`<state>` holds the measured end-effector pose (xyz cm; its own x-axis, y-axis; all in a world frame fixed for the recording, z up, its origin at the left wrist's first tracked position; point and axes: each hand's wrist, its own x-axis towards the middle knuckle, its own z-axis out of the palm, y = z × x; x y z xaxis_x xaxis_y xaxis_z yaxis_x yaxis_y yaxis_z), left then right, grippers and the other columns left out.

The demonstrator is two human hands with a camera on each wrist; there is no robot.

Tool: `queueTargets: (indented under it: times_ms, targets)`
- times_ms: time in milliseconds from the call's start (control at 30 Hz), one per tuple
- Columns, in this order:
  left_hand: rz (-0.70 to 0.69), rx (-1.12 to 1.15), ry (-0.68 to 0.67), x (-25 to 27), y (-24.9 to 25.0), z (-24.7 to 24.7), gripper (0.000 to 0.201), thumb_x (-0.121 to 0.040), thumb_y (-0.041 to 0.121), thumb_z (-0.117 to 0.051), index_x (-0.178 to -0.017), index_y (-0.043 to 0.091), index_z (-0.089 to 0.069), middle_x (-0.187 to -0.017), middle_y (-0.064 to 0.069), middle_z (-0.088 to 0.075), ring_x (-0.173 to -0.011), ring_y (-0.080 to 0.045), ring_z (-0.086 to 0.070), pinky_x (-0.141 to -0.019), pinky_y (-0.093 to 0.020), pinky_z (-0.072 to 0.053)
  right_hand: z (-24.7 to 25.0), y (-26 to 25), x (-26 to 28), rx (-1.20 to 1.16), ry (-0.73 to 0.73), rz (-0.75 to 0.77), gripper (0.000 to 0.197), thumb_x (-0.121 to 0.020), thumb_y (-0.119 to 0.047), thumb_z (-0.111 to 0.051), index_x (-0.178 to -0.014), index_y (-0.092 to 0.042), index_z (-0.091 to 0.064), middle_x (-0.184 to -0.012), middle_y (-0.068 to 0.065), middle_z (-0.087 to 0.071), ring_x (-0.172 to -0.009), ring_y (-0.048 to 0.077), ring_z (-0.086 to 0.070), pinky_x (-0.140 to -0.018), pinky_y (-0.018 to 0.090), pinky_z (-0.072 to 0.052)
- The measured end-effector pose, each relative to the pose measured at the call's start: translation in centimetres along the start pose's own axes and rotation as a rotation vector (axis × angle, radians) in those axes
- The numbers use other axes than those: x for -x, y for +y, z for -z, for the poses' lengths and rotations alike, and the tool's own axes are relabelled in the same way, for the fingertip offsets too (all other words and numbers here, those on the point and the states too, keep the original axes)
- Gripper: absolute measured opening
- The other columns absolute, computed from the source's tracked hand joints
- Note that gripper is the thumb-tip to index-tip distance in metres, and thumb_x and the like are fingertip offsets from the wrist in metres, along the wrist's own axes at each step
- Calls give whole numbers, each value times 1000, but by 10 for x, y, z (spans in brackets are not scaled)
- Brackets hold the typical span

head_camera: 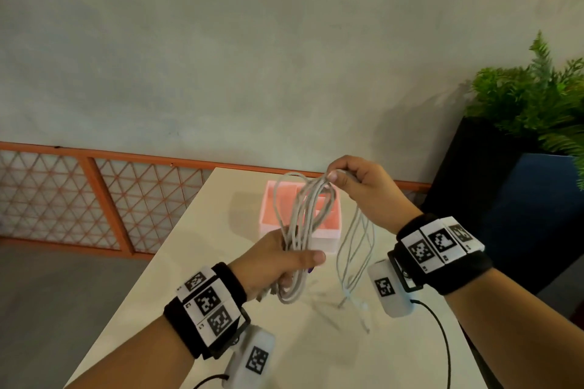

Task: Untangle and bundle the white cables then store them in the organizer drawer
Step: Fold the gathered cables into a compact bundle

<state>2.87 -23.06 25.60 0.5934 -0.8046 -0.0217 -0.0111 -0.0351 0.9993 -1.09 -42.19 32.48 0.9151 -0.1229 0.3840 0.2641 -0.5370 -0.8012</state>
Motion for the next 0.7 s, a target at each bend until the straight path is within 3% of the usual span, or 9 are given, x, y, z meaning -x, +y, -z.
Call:
queueTargets:
  times_ms: [100, 233, 333, 433, 567, 700]
  targets:
    - [8, 25, -38, -1, 1, -10, 38, -56, 35, -76, -59, 16, -43, -51, 0, -34, -44, -15, -35, -44, -20, -34, -10, -4, 1, -75, 16, 11, 11, -92, -21, -53, -84, -16, -58, -68, -7, -50, -60, 1, -44, -60, 13, -37]
    - [-21, 62, -78, 1, 4, -17, 20, -53, 25, -65, -54, 16, -48, -59, -7, -33, -55, -20, -30, -57, -31, -28, -21, -10, 6, -432, 94, -45, 24, -87, -36, -48, -82, -13, -53, -63, -10, -54, -57, 6, -49, -58, 17, -41]
    - [-46, -8, -69, -1, 5, -22, 20, -58, 17, -60, -52, 14, -42, -57, -6, -29, -53, -16, -28, -56, -28, -28, -31, -17, 9, -734, 133, -169, 39, -84, -47, -47, -69, -12, -54, -52, -4, -51, -48, 12, -47, -51, 22, -43]
    - [-35, -103, 6, -5, 1, -23, 23, -63, 8, -54, -57, 3, -32, -58, -10, -23, -51, -17, -23, -54, -27, -24, -38, -22, 13, -863, 107, -238, 44, -87, -48, -46, -60, -13, -49, -47, -3, -43, -44, 12, -40, -45, 21, -39]
    - [1, -149, 55, -6, -3, -22, 21, -61, 10, -55, -57, 8, -35, -54, -7, -29, -51, -17, -28, -55, -28, -27, -45, -24, 15, -899, 75, -285, 42, -89, -47, -47, -66, -12, -48, -55, -1, -42, -49, 12, -39, -49, 23, -38]
    - [-26, -105, 55, -5, 2, -19, 22, -60, 9, -52, -54, 10, -31, -57, -9, -24, -52, -15, -25, -53, -27, -25, -51, -24, 19, -926, 57, -300, 43, -85, -52, -43, -73, -13, -56, -75, 8, -54, -71, 19, -52, -70, 31, -46]
